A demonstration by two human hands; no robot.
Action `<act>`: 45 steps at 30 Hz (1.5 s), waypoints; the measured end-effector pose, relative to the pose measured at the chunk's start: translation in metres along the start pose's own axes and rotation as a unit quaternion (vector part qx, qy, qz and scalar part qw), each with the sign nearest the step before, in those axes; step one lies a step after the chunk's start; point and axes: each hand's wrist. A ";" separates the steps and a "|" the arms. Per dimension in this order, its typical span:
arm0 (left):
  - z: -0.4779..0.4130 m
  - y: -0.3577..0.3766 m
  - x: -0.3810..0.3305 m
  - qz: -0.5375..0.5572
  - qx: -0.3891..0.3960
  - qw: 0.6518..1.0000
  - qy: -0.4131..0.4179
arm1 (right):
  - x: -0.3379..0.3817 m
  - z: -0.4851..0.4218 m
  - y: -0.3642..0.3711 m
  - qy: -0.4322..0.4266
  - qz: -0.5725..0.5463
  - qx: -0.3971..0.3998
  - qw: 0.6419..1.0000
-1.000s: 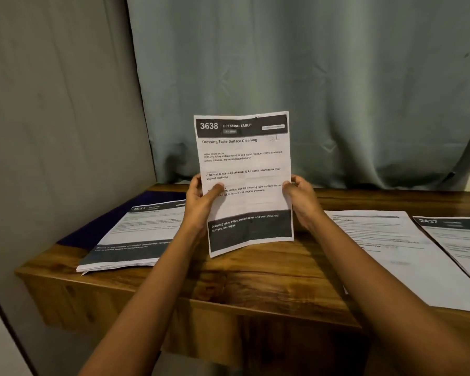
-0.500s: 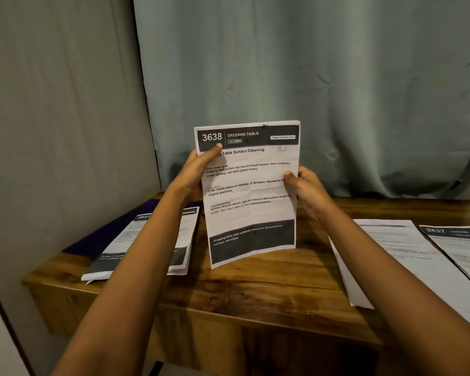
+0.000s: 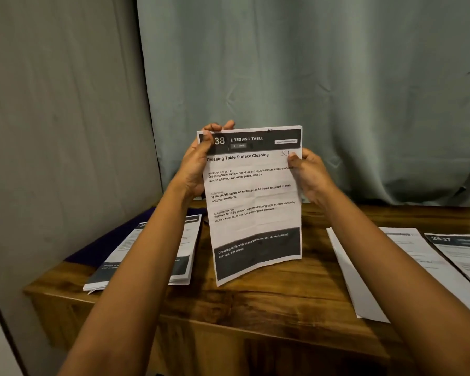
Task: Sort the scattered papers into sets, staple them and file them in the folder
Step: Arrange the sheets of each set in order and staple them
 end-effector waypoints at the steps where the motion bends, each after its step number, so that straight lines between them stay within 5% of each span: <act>1: -0.001 0.001 -0.001 0.011 0.003 1.000 -0.005 | 0.001 -0.001 0.000 0.008 0.003 -0.006 1.000; 6: -0.002 0.006 0.000 0.090 -0.028 0.995 -0.015 | -0.009 -0.007 0.000 0.063 0.009 -0.008 0.998; 16: 0.027 -0.037 0.057 0.212 -0.232 0.941 -0.127 | -0.070 0.001 -0.006 0.204 0.145 -0.024 0.968; 19: 0.041 -0.050 0.078 0.226 -0.268 0.925 -0.145 | -0.095 0.007 -0.001 0.101 0.311 -0.058 0.943; 22: 0.054 -0.055 0.091 0.210 -0.275 0.924 -0.163 | -0.114 0.008 0.005 -0.102 0.544 -0.075 0.830; 25: 0.063 -0.050 0.097 0.176 -0.252 0.939 -0.155 | -0.123 0.004 0.022 -0.219 0.549 0.051 0.805; 29: 0.068 -0.050 0.101 0.177 -0.234 0.944 -0.148 | -0.130 -0.004 0.038 -0.240 0.569 0.164 0.769; 37: 0.073 -0.069 0.099 0.177 -0.271 0.936 -0.139 | -0.121 -0.030 -0.001 -0.149 0.572 0.123 0.797; 42: 0.074 -0.066 0.102 0.217 -0.314 0.911 -0.155 | -0.115 -0.027 -0.017 -0.055 0.451 0.101 0.885; 45: 0.076 -0.064 0.108 0.236 -0.337 0.895 -0.174 | -0.118 -0.027 -0.020 0.023 0.452 0.100 0.886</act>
Point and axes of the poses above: each hand's wrist, its own z-axis away from the middle knuckle, its own y-axis out of the palm, x = y × z, and after that the axes turned 3 degrees about y, right-handed
